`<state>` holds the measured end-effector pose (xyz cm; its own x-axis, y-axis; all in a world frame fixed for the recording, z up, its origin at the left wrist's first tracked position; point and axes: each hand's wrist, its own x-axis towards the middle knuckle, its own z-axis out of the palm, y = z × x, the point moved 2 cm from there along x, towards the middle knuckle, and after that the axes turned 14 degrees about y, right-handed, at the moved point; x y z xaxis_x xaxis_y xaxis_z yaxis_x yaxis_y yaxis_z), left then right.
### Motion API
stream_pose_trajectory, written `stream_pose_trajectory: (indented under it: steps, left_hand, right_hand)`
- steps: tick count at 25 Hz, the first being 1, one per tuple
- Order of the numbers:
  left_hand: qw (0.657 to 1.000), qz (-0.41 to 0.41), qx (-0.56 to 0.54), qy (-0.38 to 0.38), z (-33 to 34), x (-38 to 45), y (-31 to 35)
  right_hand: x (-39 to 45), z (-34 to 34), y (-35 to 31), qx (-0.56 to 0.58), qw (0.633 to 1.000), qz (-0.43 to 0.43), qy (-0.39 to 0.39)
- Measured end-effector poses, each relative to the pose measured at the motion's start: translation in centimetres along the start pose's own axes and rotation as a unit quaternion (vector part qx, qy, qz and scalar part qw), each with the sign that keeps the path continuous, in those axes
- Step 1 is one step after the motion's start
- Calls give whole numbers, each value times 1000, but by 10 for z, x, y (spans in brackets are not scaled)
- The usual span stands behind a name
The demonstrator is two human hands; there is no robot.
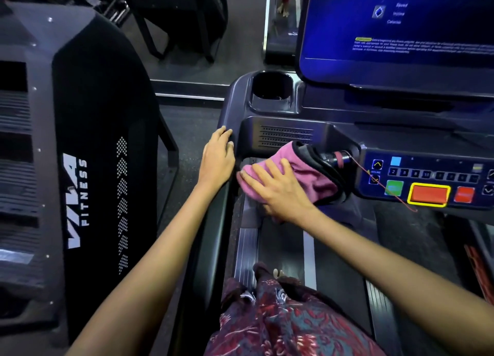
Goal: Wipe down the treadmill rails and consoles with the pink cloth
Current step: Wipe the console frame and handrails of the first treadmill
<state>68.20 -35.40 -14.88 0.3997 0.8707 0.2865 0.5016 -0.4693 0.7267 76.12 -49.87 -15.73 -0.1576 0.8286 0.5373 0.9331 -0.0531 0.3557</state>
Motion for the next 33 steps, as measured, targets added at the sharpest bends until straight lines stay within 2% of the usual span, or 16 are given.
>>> stream_pose_trajectory:
  steps: [2,4,6,8,10,13,15,18,20,22,25,30,33]
  left_hand:
    - [1000,-1,7,-8,1,0,-1]
    - [1000,1,13,-8,2,0,-1]
    - [1000,0,18,-3,3,1,-3]
    - [1000,1,23,-1,4,1,-3]
    - [1000,0,23,-6,4,0,-4]
    - [1000,-3,20,-12,3,-1,-6]
    - [1000,-7,18,-14,3,-1,-6]
    - [1000,-2,27,-6,3,0,-3]
    - [999,9,40,-3,3,-1,-3]
    - [999,15,43,-2,4,-1,-3]
    - [999,15,40,-6,4,-1,-5]
    - [999,11,45,-5,2,-2,-2]
    - [999,12,49,1,2,-1,-2]
  right_hand:
    - [-14,-1,23,-2,998,-55,-5]
    - [-13,-1,29,-8,1000,-14,-19]
    - [1,-1,11,-10,998,54,-26]
    - [15,1,-12,0,996,82,-18]
    - [13,2,-14,5,998,58,10]
    - [-7,-2,18,19,999,-11,46]
    - [-19,-7,45,-3,999,35,22]
    - [-14,-7,46,-57,984,171,-14]
    - [-2,-2,16,-57,984,171,-14]
    - [9,5,-12,-34,992,124,0]
    - [8,7,-12,-37,995,93,6]
    - [-13,-11,45,-122,975,184,-34]
    - [-2,-7,26,-133,968,209,-32]
